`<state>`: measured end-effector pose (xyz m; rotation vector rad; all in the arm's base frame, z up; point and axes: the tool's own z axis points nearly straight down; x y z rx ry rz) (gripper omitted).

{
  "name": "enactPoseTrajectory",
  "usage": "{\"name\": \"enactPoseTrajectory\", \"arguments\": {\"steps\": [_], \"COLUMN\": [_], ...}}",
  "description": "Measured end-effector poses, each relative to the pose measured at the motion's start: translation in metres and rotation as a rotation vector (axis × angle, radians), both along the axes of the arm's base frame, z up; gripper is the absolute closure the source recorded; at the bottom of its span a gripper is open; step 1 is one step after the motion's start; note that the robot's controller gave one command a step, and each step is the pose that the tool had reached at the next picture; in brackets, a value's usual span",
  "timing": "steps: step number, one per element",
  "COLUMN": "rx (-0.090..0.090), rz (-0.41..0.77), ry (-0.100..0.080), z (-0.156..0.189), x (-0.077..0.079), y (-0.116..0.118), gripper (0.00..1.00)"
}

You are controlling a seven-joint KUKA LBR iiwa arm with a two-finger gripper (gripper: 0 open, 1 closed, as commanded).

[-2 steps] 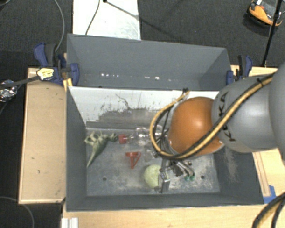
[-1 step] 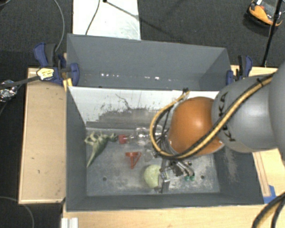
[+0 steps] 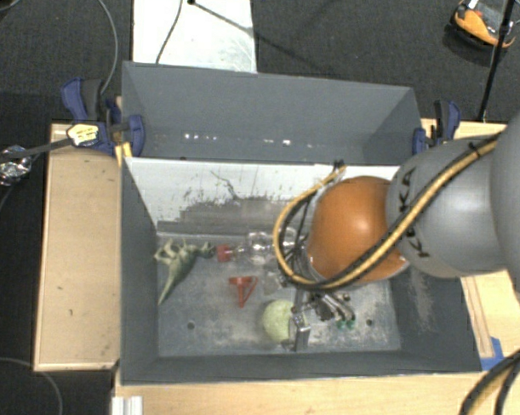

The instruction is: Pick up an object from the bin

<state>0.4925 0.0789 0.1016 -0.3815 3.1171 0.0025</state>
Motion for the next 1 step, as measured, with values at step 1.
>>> {"name": "enactPoseTrajectory", "arguments": {"steps": [1], "rx": [0.000], "rz": [0.021], "ry": [-0.001], "z": [-0.0133], "x": [0.0081], "y": [-0.0037], "gripper": [0.00]}}
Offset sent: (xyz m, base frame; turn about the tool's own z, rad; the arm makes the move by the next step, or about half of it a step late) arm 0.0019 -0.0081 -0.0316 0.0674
